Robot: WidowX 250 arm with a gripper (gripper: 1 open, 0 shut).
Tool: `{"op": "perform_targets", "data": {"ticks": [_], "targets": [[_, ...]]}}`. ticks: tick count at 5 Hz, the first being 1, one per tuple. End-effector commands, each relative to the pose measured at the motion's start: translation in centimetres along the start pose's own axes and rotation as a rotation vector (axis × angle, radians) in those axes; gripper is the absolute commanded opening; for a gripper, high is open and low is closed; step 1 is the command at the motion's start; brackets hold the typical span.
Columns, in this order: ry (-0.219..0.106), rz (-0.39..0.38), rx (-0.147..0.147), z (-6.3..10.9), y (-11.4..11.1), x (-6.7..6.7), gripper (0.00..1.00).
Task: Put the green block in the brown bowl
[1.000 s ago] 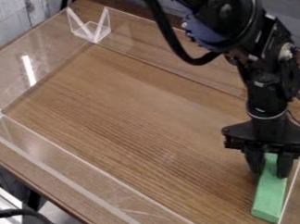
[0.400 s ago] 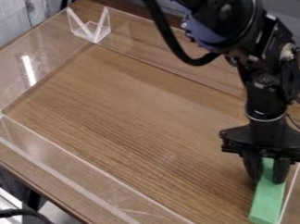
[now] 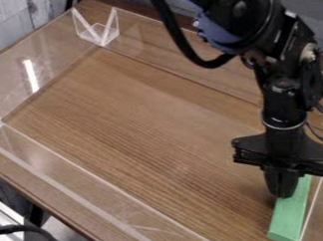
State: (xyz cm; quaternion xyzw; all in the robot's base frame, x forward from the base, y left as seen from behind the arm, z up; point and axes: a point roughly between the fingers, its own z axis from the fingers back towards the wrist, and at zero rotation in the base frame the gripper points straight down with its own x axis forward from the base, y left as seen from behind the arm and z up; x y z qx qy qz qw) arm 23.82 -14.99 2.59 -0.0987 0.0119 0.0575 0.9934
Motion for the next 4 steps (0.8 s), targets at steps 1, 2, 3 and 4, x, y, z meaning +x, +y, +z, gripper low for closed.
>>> {"op": "perform_targets", "data": {"ticks": [1, 2, 3, 4], "targets": [[0.035, -0.032, 0.019, 0.2, 0.0, -0.9, 0.00], [0.049, -0.049, 0.025, 0.8, 0.0, -1.1, 0.00], [0.064, -0.062, 0.032, 1.4, 0.0, -1.2, 0.00], [0.079, -0.071, 0.037, 2.0, 0.1, -1.3, 0.00]]}}
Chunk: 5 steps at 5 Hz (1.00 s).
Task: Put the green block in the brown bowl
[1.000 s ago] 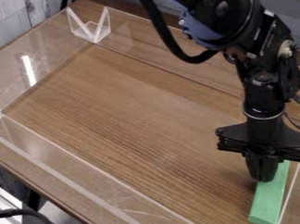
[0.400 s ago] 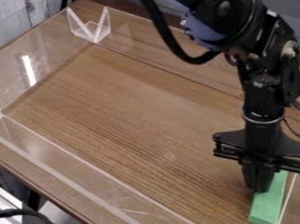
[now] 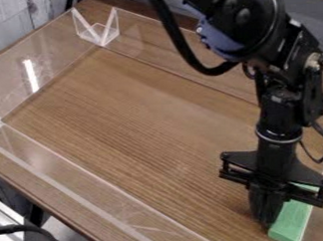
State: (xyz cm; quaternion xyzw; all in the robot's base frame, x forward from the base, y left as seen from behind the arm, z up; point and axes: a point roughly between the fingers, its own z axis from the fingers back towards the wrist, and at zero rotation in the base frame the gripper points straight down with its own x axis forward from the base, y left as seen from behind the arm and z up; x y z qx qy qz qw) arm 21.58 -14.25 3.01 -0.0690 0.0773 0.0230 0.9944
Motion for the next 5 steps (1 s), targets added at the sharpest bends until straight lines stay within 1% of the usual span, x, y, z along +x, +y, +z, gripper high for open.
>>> {"op": "perform_targets", "data": {"ticks": [1, 3, 5], "targets": [[-0.043, -0.020, -0.025, 2.0, -0.7, 0.6, 0.00], [-0.021, -0.021, -0.023, 2.7, -0.7, 0.5, 0.00], [-0.015, -0.011, -0.024, 3.1, -0.6, 0.7, 0.00]]}}
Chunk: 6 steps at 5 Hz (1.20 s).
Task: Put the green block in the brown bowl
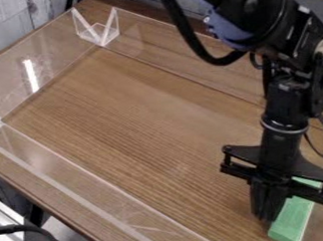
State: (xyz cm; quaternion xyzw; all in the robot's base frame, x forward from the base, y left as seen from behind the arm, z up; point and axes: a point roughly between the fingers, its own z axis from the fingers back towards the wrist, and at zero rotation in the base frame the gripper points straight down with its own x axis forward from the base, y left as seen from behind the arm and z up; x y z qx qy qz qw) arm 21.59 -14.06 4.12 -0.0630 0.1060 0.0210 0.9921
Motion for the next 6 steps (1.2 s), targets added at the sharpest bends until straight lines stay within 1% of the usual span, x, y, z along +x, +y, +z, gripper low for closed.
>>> {"op": "perform_targets", "data": {"ticks": [1, 6], "targets": [[-0.073, -0.009, -0.038, 2.27, -0.52, 0.83, 0.00], [-0.093, 0.019, -0.047, 3.18, -0.07, 1.65, 0.00]]}}
